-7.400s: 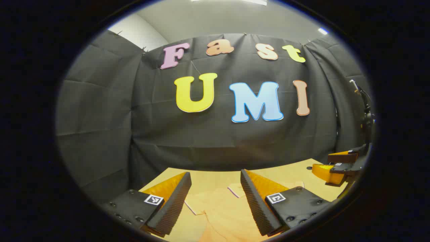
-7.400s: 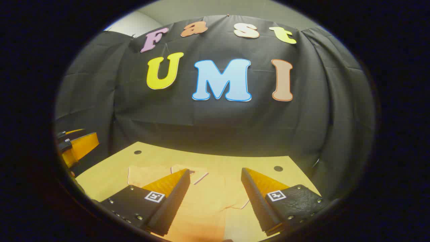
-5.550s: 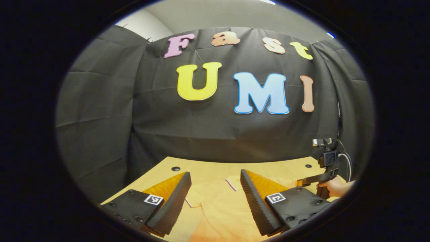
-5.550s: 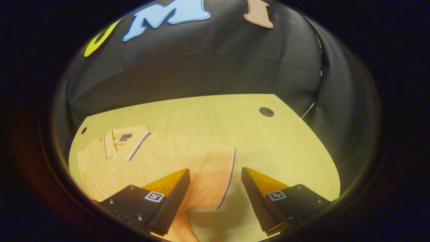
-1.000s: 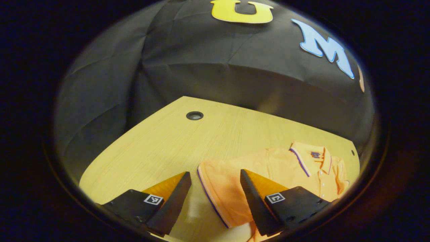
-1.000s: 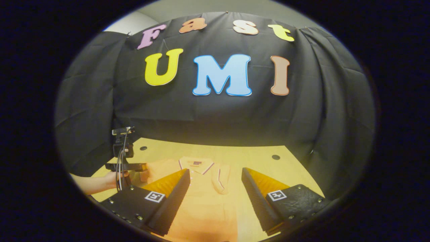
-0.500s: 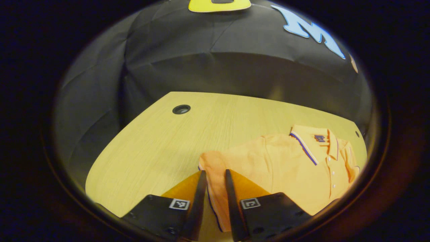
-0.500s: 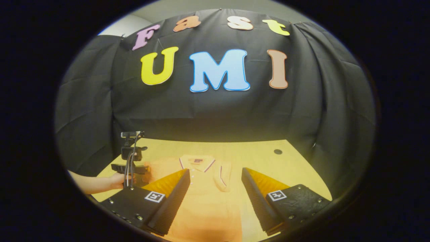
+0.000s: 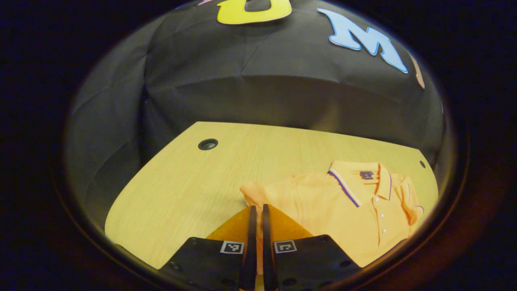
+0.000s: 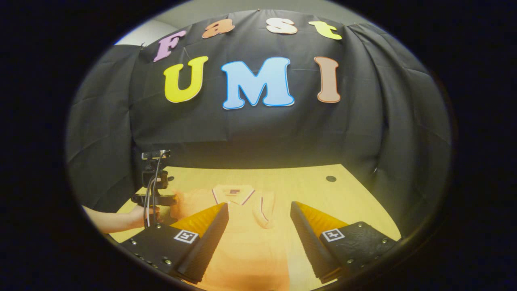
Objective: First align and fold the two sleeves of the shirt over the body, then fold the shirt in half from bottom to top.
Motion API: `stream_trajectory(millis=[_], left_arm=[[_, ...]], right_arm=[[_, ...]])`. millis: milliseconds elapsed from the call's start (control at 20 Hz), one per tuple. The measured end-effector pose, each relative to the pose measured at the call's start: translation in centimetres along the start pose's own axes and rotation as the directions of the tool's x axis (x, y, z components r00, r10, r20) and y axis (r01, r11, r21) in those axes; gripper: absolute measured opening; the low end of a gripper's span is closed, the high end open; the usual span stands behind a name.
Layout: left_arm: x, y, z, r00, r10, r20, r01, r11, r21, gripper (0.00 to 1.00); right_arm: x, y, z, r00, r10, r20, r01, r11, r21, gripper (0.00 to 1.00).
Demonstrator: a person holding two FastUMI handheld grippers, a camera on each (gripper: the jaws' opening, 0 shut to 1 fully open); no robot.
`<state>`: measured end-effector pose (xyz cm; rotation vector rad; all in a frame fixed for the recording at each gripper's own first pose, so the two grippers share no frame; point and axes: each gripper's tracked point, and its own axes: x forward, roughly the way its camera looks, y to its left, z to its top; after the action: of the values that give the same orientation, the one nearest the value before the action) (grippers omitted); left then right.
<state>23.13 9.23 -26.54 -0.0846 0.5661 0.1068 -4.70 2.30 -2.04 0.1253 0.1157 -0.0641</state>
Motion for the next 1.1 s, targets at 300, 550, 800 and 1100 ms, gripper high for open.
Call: stream_trajectory(millis=[300, 550, 800, 1100], left_arm=[[-2.0, -6.7, 1.5, 0.994, -0.101, 0.040, 0.097, 0.991, 0.087, 0.12], [-1.7, -11.0, -1.4, 0.988, -0.157, -0.010, 0.156, 0.974, 0.167, 0.14], [-5.8, -12.5, -1.5, 0.975, -0.220, -0.004, 0.219, 0.968, 0.124, 0.74], [-14.4, -8.4, -2.8, 0.989, -0.146, 0.022, 0.143, 0.986, 0.088, 0.94]], right_arm=[[-0.6, -0.6, -1.4, 1.000, 0.001, -0.021, -0.001, 1.000, 0.018, 0.95], [-1.1, -1.8, -3.1, 0.998, 0.006, -0.056, -0.005, 1.000, 0.014, 0.94], [-0.5, -2.4, -4.2, 0.995, 0.074, -0.064, -0.076, 0.997, -0.031, 0.95], [0.4, -1.7, -7.3, 0.976, 0.192, -0.108, -0.205, 0.970, -0.133, 0.95]])
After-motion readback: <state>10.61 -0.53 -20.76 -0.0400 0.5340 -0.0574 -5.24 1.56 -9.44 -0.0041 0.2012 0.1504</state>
